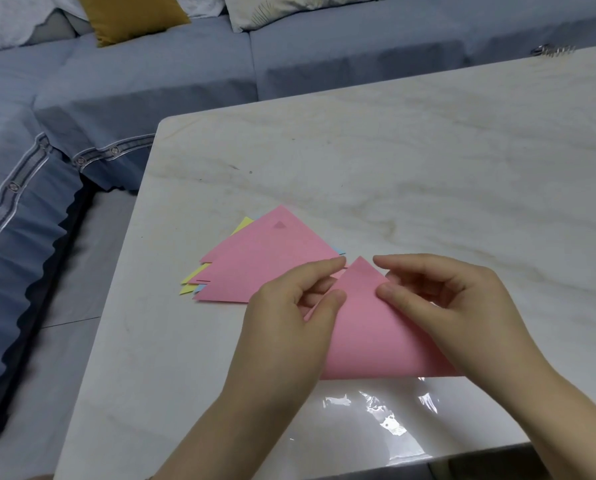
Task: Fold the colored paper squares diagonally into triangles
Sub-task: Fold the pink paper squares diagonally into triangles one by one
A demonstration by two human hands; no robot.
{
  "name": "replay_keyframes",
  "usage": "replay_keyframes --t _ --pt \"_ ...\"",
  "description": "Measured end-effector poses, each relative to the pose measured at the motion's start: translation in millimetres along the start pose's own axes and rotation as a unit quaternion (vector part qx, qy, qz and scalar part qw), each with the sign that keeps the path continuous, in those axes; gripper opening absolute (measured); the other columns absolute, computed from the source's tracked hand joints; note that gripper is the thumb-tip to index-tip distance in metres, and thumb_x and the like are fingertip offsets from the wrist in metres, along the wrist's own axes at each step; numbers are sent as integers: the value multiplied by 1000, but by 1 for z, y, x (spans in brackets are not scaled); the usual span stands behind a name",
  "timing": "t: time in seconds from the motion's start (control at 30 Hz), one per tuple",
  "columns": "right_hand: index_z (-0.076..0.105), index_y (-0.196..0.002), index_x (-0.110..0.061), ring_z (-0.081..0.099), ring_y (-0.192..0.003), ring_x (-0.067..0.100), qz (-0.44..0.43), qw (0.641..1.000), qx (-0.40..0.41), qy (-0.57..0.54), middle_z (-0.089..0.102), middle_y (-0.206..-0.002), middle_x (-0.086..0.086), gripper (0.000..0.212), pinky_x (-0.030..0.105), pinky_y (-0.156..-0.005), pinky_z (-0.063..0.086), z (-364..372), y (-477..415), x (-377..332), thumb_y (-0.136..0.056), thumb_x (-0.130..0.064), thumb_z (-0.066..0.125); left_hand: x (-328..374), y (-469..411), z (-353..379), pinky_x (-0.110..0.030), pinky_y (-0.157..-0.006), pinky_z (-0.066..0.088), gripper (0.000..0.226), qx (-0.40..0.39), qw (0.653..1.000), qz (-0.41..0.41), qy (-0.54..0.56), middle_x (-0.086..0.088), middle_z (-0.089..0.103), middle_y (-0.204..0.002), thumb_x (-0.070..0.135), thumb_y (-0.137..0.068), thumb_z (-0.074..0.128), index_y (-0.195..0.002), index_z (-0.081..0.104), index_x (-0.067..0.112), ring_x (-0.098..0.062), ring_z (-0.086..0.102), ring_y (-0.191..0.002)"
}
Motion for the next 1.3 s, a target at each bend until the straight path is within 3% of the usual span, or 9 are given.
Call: replay_keyframes --t 0.23,0.63,0.77,1.0,1.07,1.17,1.23,1.3 --pt "70 -76 -38 63 -73 -5 6 1000 -5 -1 70 -80 -20 30 2 -65 41 1 0 2 -73 -8 72 3 1 0 3 -69 38 24 5 1000 6 -1 42 58 -91 12 -80 68 -88 68 35 17 59 -81" --pt "71 -75 -34 63 -74 -3 2 1000 -11 8 70 -79 -15 25 3 -65 41 1 -2 5 -76 -9 69 -2 1 0 2 -65 39 27 12 1000 -5 -2 31 66 -82 12 -79 69 -79 67 39 10 61 -75" --pt "71 -75 -35 64 -73 -1 3 1000 -14 21 70 -80 -16 26 3 -66 42 1 -3 9 -75 -9 71 -6 0 2 2 -67 39 30 14 1000 -5 -8 36 65 -76 11 -79 69 -77 67 40 12 61 -76" --pt "70 -80 -37 64 -75 -4 19 991 -86 97 70 -79 -20 14 7 -68 46 14 -25 15 -76 -23 70 -22 -7 10 2 -72 38 23 2 999 1 -39 37 62 -72 12 -80 69 -87 67 34 16 59 -83" --pt "71 -74 -33 64 -73 -2 15 984 -120 132 71 -75 -15 11 13 -68 49 20 -36 17 -78 -23 69 -23 -10 14 2 -74 38 22 -4 998 14 -53 33 61 -78 12 -81 67 -93 68 30 17 58 -83" --pt "66 -67 -34 59 -66 -6 3 974 -144 176 68 -71 -16 21 11 -65 45 30 -53 25 -81 -19 66 -29 -22 15 5 -72 35 22 7 995 26 -92 29 60 -86 12 -84 65 -105 70 19 19 55 -79" --pt "66 -67 -31 57 -63 -8 7 972 -146 181 68 -73 -14 22 9 -63 43 37 -65 40 -82 -16 64 -37 -31 19 3 -74 36 26 8 990 35 -138 14 67 -99 14 -87 62 -112 67 17 9 56 -83" --pt "69 -70 -24 57 -64 -7 21 973 -139 184 69 -77 -9 18 5 -62 41 44 -73 60 -83 -13 63 -50 -37 25 -11 -86 38 33 1 976 37 -216 1 64 -117 16 -89 57 -122 60 16 -10 58 -102"
Point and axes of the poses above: each hand's wrist, its own y-axis away from the middle knuckle, its own z-axis out of the palm, x = y × z, the point moved 9 cm from there along -y, towards the middle knuckle
